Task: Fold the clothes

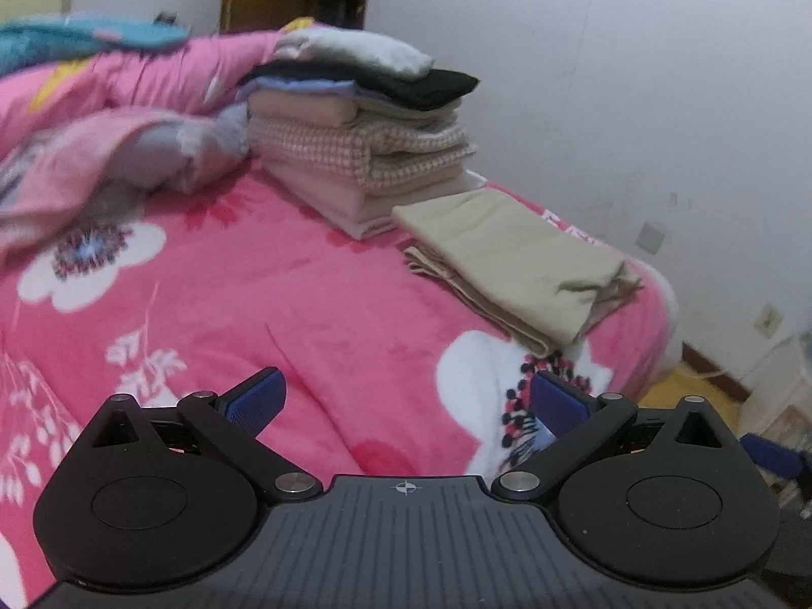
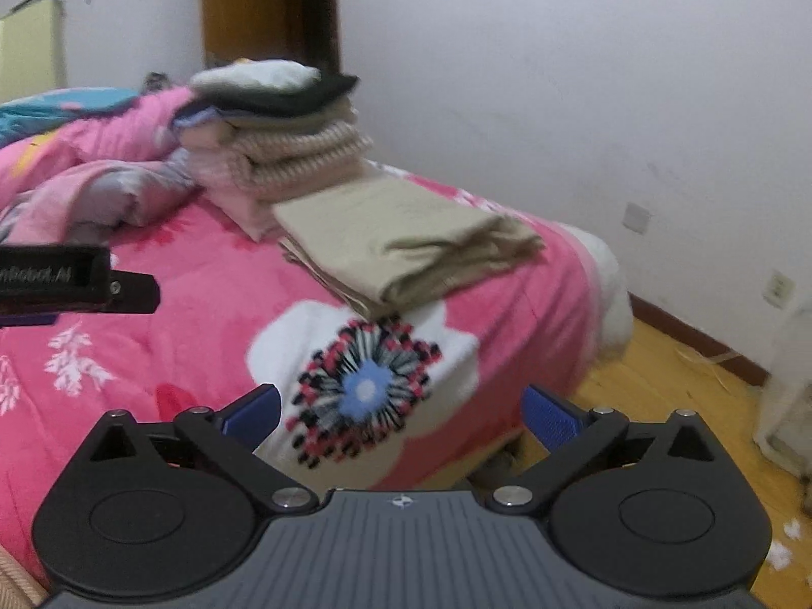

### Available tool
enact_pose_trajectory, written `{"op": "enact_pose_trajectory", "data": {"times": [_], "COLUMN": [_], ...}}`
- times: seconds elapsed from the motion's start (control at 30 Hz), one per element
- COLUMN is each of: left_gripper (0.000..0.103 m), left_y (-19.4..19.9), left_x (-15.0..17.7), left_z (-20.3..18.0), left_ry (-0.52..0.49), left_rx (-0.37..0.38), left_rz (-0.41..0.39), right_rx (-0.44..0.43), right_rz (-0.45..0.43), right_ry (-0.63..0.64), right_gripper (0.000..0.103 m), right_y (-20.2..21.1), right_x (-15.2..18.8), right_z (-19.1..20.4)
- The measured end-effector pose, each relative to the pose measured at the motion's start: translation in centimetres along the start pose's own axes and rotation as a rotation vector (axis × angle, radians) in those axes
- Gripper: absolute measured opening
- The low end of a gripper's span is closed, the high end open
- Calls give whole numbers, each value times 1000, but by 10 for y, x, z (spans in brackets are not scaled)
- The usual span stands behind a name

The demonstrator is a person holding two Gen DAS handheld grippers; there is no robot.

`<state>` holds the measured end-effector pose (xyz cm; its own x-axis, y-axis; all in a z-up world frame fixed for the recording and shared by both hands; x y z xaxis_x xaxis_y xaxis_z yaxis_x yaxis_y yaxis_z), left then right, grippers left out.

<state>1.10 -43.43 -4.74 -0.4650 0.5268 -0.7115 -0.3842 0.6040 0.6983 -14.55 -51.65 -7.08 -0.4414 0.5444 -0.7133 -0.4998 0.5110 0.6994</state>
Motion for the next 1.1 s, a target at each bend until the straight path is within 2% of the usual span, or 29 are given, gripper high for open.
{"op": "enact_pose_trajectory", "data": {"times": [0.2,0.43,0.53,0.7,0.87,1.1], "left_gripper": [103,103,103,103,103,103], "left_y": [-4,1,6,10,10,8], "left_x": [12,16,15,13,11,13], "left_z": [-25,-35,-35,-32,-21,-17], "left_ry": [-134,-138,-151,-84,-26,-11], "left_rx": [-18,7,-7,37,3,6], "left_rz": [0,-24,-50,-60,-67,-52], "right_rx": [79,148,158,162,169,169], "right_rz": [4,7,22,33,22,22], "right_ry": [-72,-67,-76,-74,-53,-38], "right_gripper": [103,103,103,103,103,103], "right_y": [7,11,10,9,13,14], "right_x": [3,6,8,10,9,9], "right_z": [-18,-27,-29,-27,-24,-19]}}
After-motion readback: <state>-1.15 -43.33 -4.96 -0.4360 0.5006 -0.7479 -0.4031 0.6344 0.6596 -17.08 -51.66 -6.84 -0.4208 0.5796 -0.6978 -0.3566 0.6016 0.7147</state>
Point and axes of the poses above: each gripper's, at about its wrist camera, not at the fingertips, and y roughly against the way its jaws point, z to its left, x to its underside, the point moved 10 cm from there along -y, roughly the way its jaws point, and after that the axes turned 8 degrees about z, right-handed, at the moved point
